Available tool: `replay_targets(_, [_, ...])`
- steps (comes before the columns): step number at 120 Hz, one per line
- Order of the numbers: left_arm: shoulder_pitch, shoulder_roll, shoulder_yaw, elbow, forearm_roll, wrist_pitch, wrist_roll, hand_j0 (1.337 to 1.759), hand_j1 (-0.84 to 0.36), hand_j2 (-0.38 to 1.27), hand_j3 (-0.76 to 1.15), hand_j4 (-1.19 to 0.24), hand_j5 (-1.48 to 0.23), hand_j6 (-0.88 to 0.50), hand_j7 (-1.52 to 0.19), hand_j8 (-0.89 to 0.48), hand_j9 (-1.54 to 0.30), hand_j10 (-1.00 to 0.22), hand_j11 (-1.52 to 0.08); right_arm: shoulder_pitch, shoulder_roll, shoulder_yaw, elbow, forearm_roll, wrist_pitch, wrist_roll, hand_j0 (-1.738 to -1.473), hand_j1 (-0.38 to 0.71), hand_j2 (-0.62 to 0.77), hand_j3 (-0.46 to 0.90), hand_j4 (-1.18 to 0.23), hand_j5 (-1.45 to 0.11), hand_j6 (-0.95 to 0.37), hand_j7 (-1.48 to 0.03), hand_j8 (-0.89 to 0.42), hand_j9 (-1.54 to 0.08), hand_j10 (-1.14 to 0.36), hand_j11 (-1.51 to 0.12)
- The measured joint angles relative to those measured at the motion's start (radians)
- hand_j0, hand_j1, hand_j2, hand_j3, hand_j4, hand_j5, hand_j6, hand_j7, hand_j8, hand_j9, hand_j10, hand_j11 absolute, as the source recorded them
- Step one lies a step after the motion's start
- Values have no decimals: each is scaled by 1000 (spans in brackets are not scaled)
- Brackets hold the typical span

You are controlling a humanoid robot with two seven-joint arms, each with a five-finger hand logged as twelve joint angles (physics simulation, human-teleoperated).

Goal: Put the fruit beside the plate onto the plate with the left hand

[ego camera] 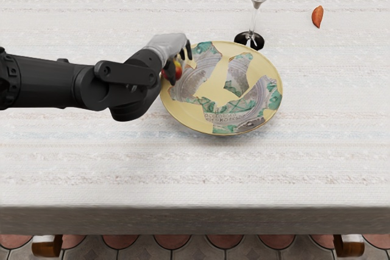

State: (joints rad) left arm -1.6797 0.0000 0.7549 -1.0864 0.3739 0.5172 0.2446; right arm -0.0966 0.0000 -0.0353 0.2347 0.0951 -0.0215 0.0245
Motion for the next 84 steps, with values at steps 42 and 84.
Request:
replay_targets(42, [53,344,-209,-29,-10,-227,-6,1658,-2,107,0,-311,-411,-300,-410,-283,-408,-297,-408,0,0,0,0,0,0,0,-1658,-312,-6,0,-31,-40,-31,-40,-31,-40,-31,-40])
replay_targets(84, [322,1021,-537,-186,-322,-858,1,1658,35,63,0,-267,-347,-265,-347,-262,-347,-265,-347,0,0,0,0,0,0,0,-1658,-312,-6,0,-31,-40,-31,-40,-31,-40,-31,-40])
